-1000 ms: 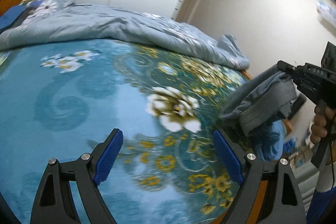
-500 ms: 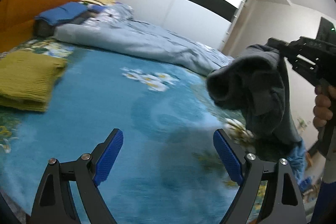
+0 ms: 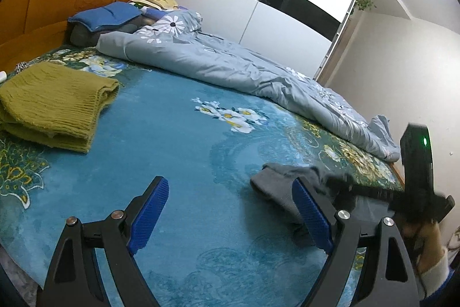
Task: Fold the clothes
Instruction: 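Spread the grey sweatshirt across the bed with the right gripper while the left gripper approaches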
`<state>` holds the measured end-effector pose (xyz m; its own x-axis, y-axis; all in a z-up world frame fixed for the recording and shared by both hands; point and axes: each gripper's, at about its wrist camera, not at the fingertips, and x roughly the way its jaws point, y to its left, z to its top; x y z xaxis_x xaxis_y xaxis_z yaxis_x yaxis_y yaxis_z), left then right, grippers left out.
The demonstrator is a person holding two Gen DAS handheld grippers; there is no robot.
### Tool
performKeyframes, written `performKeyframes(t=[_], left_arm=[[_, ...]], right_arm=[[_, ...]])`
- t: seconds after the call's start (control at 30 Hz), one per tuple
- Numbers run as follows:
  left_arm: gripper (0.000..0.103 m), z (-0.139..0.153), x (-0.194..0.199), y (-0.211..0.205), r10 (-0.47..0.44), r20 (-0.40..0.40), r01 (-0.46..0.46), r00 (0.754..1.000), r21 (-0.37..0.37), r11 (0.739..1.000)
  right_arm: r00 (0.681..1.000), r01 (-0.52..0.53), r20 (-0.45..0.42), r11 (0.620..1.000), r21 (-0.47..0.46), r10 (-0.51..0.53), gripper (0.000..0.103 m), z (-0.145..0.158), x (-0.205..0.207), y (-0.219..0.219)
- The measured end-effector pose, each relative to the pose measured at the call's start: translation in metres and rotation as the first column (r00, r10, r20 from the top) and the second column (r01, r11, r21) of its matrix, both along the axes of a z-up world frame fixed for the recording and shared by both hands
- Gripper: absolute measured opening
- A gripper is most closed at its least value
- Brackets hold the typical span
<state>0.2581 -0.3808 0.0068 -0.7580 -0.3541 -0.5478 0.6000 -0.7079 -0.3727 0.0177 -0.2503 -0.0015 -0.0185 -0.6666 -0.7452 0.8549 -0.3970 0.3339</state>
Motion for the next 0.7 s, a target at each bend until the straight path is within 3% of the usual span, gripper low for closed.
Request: performKeyframes(t=[0.1, 0.2, 0.23, 0.33, 0.37, 0.5, 0.7], left_arm=[[0.089, 0.001, -0.003, 0.003, -0.007, 0.004, 0.007, 1.000, -0.004, 1.000], [0.089, 0.001, -0.008, 0.005, -0.014, 0.014, 0.014, 1.000, -0.007, 1.000], [0.089, 0.000, -0.010, 0.006, -0.016, 0.017, 0.016, 1.000, -0.007, 1.000], [0.089, -0.001, -0.015, 0.008, -0.022, 0.027, 0.022, 0.999, -0.005, 1.000], [0.089, -0.003, -0.018, 0.008, -0.027, 0.030, 0.027, 0.999, 0.000, 1.000], [0.089, -0.018, -0.028, 0.003, -0.058, 0.027, 0.056, 0.998, 0.080, 0.995], [0.089, -0.050, -0.049, -0.006, -0.106, 0.028, 0.098, 0.994, 0.208, 0.973]], right_arm=[[0.995, -0.067, -0.073, 0.997, 0.045, 0.070, 0.010, -0.003, 0.021, 0.004], [0.993, -0.084, -0.077, 0.995, 0.050, 0.088, 0.013, -0.005, 0.029, 0.014], [0.994, -0.086, -0.064, 0.995, 0.047, 0.089, 0.019, -0.007, 0.029, 0.017], [0.997, -0.074, -0.021, 0.997, 0.013, 0.075, 0.051, -0.006, 0.024, 0.036], [0.998, -0.065, -0.019, 0.998, 0.001, 0.065, 0.054, -0.003, 0.023, 0.044], [0.999, -0.009, -0.047, 1.000, -0.025, 0.008, 0.055, 0.010, 0.010, 0.085], [0.969, 0.202, -0.145, 0.979, 0.004, -0.199, 0.057, 0.019, -0.046, 0.170]])
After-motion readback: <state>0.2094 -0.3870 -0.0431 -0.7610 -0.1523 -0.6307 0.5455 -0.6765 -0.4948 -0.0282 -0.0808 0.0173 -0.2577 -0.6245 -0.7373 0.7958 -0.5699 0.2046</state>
